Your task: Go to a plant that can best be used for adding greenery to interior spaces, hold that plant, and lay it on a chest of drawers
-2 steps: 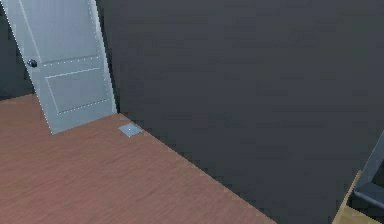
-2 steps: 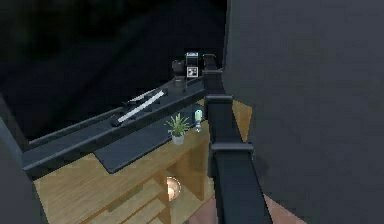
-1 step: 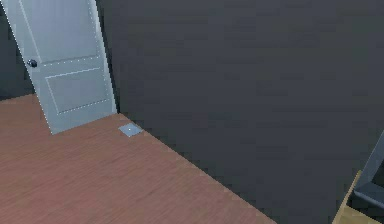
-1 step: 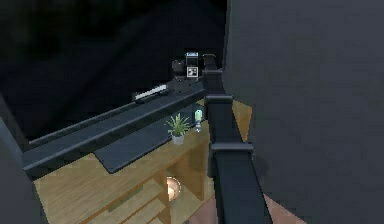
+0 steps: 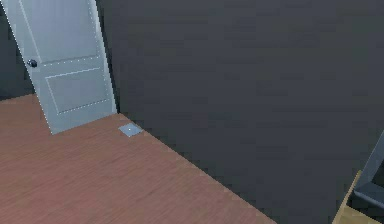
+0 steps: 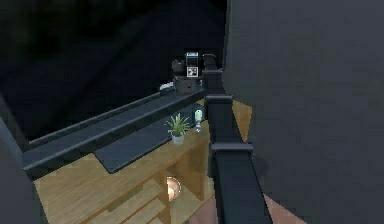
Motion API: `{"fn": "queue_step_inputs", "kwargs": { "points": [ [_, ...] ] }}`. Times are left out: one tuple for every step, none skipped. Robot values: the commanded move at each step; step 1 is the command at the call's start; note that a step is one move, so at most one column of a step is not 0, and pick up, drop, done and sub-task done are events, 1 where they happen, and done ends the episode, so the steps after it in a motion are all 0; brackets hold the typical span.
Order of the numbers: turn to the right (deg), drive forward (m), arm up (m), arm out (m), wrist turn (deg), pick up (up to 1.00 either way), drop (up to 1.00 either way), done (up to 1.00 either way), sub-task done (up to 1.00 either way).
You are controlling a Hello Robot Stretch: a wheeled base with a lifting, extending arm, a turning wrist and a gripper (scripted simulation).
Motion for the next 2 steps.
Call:
{"fn": "queue_step_inputs", "kwargs": {
  "points": [
    [0.0, 0.0, -0.3, 0.0, 0.0, 0.0, 0.0, 0.0, 0.0],
    [0.0, 0.0, 0.0, 0.0, 0.0, 1.0, 0.0, 0.0, 0.0]
  ]
}}
